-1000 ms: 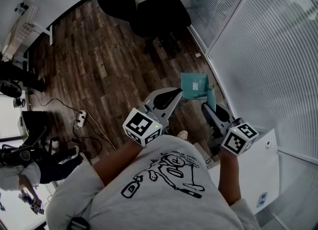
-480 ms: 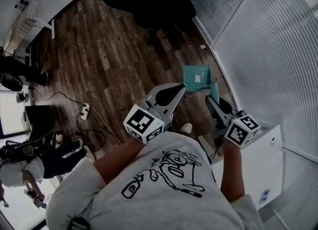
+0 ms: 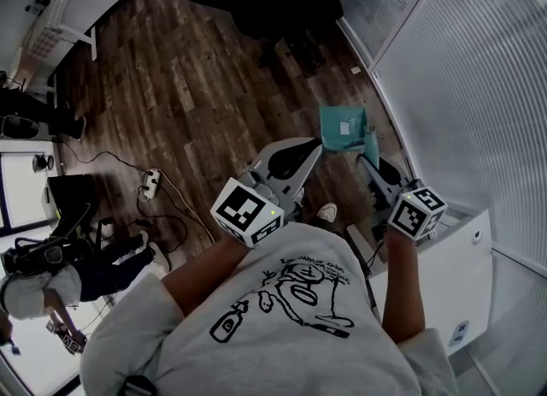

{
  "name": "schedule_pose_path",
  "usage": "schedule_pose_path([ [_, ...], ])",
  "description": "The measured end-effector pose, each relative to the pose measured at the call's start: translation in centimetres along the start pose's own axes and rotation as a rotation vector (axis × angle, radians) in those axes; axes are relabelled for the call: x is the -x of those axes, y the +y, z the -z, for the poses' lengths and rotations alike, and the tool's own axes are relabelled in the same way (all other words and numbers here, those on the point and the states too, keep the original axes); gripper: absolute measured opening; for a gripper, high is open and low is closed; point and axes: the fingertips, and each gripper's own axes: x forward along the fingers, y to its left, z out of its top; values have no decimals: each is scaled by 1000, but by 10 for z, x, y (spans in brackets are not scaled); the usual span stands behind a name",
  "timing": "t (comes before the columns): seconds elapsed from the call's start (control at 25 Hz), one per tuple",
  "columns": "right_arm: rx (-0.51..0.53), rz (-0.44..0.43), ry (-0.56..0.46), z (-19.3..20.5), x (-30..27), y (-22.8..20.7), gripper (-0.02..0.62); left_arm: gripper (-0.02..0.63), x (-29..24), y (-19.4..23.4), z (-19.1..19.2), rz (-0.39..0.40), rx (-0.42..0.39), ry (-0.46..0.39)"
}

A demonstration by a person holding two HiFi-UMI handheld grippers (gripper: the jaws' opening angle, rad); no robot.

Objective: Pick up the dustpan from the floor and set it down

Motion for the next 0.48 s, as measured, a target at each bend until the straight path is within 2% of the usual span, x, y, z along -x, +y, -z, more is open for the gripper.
schedule_pose_path([
  [0.48,-30,11,28,37,-20,-27,94,2,12,2,13,-10,29,36],
])
